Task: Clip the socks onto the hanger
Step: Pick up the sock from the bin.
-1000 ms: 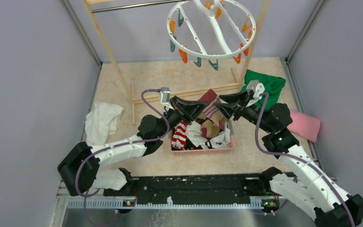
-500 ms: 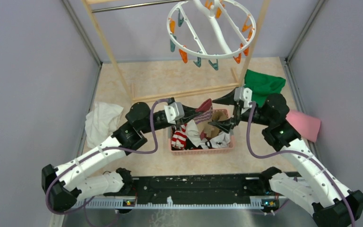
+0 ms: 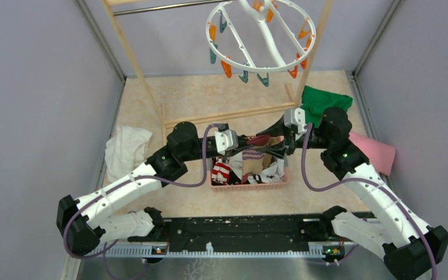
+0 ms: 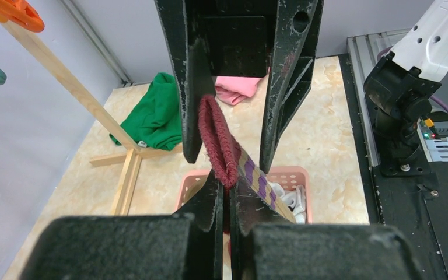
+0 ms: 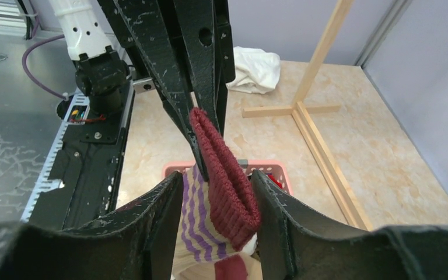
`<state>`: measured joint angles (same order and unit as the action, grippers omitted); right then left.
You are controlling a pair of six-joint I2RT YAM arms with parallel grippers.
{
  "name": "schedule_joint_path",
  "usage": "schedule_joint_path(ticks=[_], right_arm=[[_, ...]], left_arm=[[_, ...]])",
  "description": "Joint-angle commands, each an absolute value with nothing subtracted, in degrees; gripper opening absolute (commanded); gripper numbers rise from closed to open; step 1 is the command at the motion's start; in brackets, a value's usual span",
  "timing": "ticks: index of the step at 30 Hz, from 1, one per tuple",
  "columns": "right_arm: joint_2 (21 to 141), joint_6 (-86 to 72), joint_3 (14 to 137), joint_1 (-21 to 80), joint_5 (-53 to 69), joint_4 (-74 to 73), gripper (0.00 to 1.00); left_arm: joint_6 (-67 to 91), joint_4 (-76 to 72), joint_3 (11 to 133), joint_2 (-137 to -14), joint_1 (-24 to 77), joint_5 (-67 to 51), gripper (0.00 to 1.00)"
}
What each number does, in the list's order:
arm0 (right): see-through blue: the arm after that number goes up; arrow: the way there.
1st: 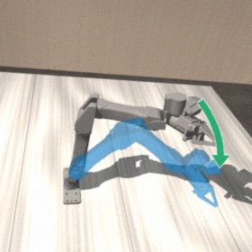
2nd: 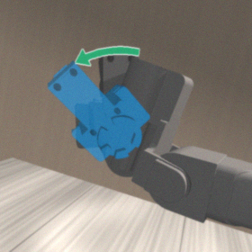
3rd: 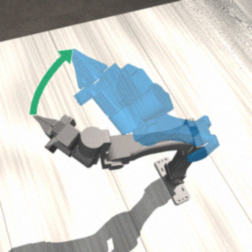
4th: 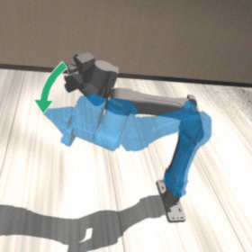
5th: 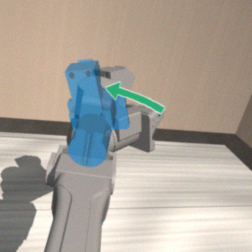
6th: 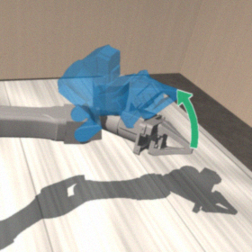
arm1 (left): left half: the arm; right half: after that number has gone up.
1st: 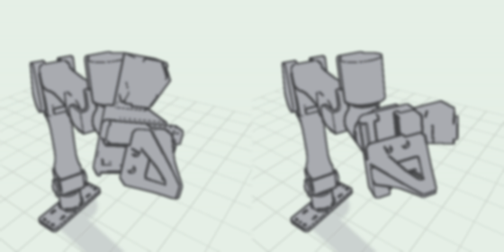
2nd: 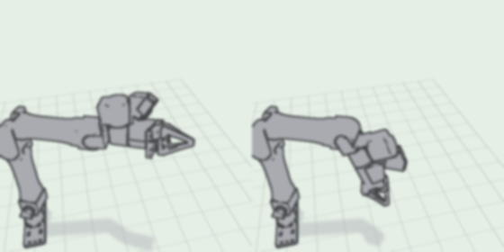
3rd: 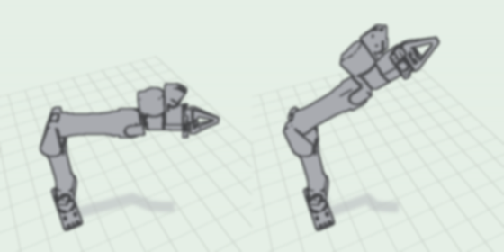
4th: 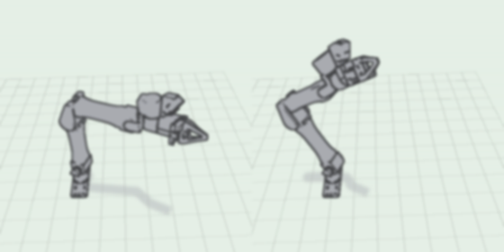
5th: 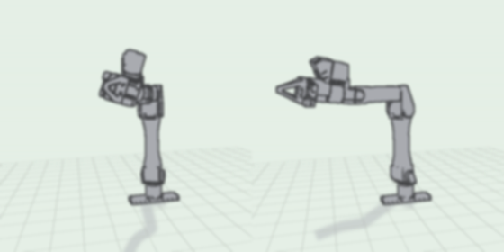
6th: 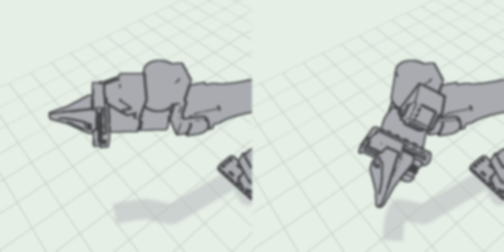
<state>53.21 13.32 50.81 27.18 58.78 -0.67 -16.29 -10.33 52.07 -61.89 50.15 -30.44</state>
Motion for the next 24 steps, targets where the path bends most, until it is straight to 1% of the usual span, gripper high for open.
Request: schedule_joint_path(ticks=[1, 6, 7, 9, 10, 12, 13, 15, 17, 18, 20, 21, 22, 24], right_arm=[[51.4, 15.9, 53.5, 27.2, 59.0, -2.4, 0.43], [50.5, 15.5, 53.0, 27.2, 56.8, -1.9, 0.26], [50.3, 15.3, 53.0, 27.2, 56.1, -1.6, 0.2], [49.8, 15.0, 52.8, 27.2, 54.6, -0.6, 0.03], [49.6, 14.9, 52.9, 27.2, 54.0, -0.5, 0.0], [49.4, 14.5, 52.9, 27.2, 53.2, -0.4, 0.0], [49.3, 14.1, 53.0, 27.2, 52.9, -0.4, 0.0], [48.9, 12.7, 52.8, 27.2, 51.4, 1.1, 0.0], [48.3, 11.2, 52.5, 27.2, 49.3, 2.0, 0.0], [47.9, 10.4, 52.1, 27.2, 48.1, 2.6, 0.0], [47.2, 9.1, 51.5, 27.2, 46.7, 3.5, 0.0], [47.0, 8.6, 51.2, 27.2, 46.3, 3.8, 0.0], [46.8, 8.2, 51.0, 27.2, 46.1, 4.0, 0.0], [46.5, 8.0, 50.7, 27.2, 45.9, 4.0, 0.0]], left_arm=[[-16.3, -14.8, 52.6, -60.4, 50.0, -30.8, 0.0], [-15.0, -17.1, 50.5, -59.2, 50.0, -29.3, 0.0], [-14.7, -17.4, 50.2, -59.0, 49.9, -29.0, 0.0], [-14.3, -17.9, 49.7, -58.6, 50.0, -28.3, 0.0], [-14.2, -18.1, 49.5, -58.4, 50.0, -28.0, 0.0], [-13.5, -19.2, 49.0, -58.1, 50.0, -26.9, 0.0], [-13.0, -20.0, 48.6, -57.9, 50.0, -26.1, 0.02], [-10.5, -23.2, 47.1, -57.0, 50.0, -23.6, 0.18], [-7.2, -29.8, 43.9, -55.8, 50.0, -21.9, 0.28], [-5.0, -34.4, 41.5, -55.0, 50.0, -20.8, 0.38], [-0.5, -44.5, 36.4, -53.7, 50.0, -18.1, 0.64], [2.0, -49.0, 34.0, -53.4, 50.0, -17.2, 0.74], [3.7, -52.8, 31.6, -53.3, 50.0, -16.1, 0.78], [5.1, -56.5, 30.2, -53.9, 50.0, -14.8, 0.8]])
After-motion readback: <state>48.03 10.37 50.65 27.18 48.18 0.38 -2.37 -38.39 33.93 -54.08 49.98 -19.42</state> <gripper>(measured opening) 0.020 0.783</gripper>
